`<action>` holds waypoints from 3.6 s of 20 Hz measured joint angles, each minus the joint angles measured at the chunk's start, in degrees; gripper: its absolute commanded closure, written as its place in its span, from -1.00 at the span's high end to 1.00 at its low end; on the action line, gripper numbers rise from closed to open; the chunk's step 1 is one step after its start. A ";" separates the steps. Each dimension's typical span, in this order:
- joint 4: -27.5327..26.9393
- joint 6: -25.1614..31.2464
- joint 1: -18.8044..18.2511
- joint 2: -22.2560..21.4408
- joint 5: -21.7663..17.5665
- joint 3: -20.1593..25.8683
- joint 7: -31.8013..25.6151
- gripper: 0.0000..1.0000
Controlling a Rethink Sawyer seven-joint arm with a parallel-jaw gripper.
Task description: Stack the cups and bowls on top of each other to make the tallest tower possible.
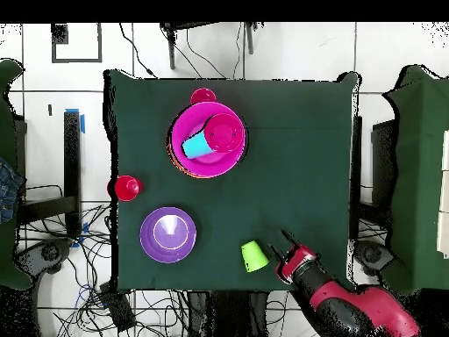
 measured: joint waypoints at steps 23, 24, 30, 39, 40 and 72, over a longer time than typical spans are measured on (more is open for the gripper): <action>-0.57 -0.02 -1.63 9.18 -4.81 -12.97 -14.77 1.00; -0.65 -0.02 -1.75 9.35 -4.80 -13.08 -14.78 1.00; -1.89 -0.02 -3.31 10.75 -4.80 -13.75 -16.57 1.00; -2.71 -0.05 -4.64 11.15 -4.61 -14.61 -23.04 1.00; -2.71 -0.05 -4.67 11.15 -4.58 -14.61 -23.43 1.00; -5.43 8.69 -10.76 14.19 2.79 -14.63 -34.63 1.00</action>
